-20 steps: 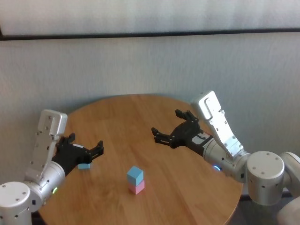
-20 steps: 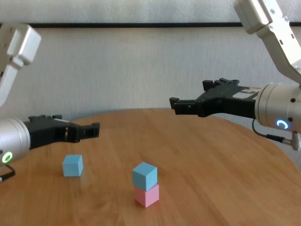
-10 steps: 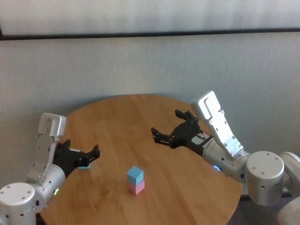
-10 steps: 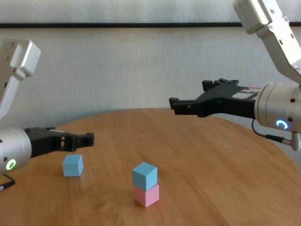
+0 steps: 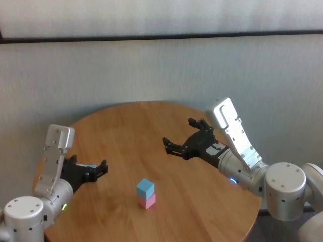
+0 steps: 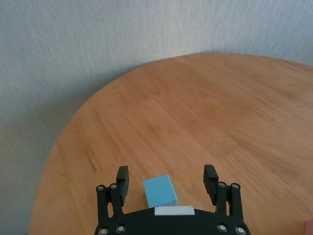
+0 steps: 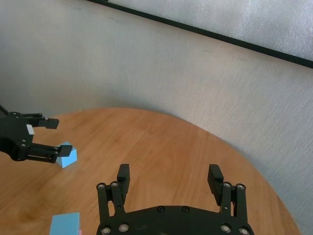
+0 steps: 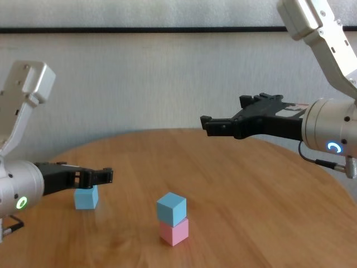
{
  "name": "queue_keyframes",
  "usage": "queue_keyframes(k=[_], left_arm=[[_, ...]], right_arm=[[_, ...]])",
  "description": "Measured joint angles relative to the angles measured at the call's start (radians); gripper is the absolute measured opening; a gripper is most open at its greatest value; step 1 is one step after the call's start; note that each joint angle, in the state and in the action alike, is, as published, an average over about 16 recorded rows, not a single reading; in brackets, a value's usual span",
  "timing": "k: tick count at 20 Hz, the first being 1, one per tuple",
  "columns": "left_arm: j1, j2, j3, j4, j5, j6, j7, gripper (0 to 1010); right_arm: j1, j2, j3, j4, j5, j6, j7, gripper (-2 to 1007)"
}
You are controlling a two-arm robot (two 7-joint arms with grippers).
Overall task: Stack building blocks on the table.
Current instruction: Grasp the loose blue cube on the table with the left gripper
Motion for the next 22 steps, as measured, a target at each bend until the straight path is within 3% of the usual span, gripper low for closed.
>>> queue_keyframes(k=[22], left_arm=[[-0.008, -0.036, -0.026, 0.039, 0.049, 0.018, -0.022, 999]], right_arm=[[0.000, 0.000, 0.000, 0.000, 0.000, 0.000, 0.000, 1005]])
